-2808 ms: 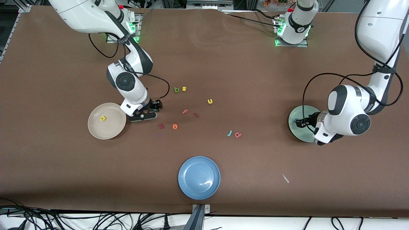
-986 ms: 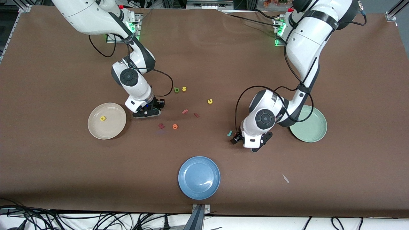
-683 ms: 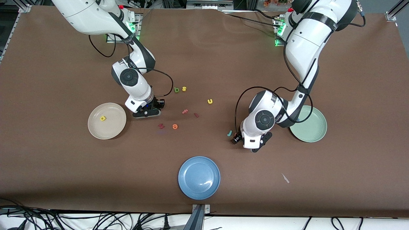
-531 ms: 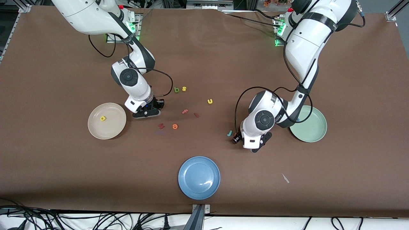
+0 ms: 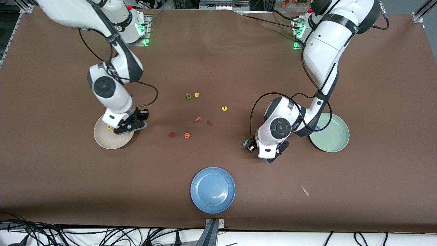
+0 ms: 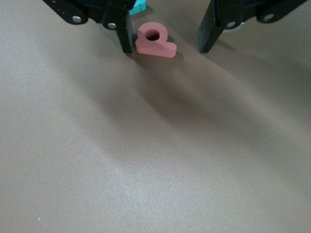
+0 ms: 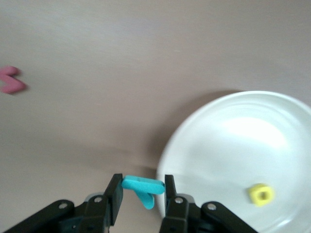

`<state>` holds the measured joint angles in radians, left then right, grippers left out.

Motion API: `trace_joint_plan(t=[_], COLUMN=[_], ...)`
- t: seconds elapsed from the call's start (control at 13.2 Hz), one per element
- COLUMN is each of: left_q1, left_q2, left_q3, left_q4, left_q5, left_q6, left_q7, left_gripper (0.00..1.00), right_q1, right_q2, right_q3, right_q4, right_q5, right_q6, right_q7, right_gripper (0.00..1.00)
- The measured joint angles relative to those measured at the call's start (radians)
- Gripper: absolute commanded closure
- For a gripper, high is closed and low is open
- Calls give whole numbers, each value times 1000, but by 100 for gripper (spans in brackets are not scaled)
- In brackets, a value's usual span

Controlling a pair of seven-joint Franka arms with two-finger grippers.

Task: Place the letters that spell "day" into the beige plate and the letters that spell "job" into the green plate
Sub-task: 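Carry the pink letter to the green plate while the right gripper places the cyan letter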

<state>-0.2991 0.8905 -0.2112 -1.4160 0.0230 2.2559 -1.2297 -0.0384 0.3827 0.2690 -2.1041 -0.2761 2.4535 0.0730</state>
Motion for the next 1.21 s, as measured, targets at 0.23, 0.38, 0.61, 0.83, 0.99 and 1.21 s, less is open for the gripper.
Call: trace_joint_plan(t=[0.23,0.38,0.61,0.83,0.99,1.21], left_q1=[0,0,0,0,-1,-1], left_q2=[-1,-1,-1,-1,-1,-1], left_q3=[0,0,0,0,0,0], left_q4=[3,4,6,6,6,7], left_q5=[0,0,0,0,0,0], left_q6=[-3,-4,-6,-8,-8,-9], left_q7=[0,0,0,0,-1,-1], left_gripper=[55,61,70,77,78,81], right_q1=[-36,-44,-42,-41,-37,2], right_q2=[0,0,1,1,1,1], right_q3=[-64,-83,-81,-59,-7,64], right_q4=[0,0,-4,-12,-27,-46], right_q5=[0,0,13,58,60,61], right_q6=[1,1,1,-1,-3,-3], right_q7=[-174,-206,-203,-140,-9,223], right_gripper=[36,21,17,15,14,14])
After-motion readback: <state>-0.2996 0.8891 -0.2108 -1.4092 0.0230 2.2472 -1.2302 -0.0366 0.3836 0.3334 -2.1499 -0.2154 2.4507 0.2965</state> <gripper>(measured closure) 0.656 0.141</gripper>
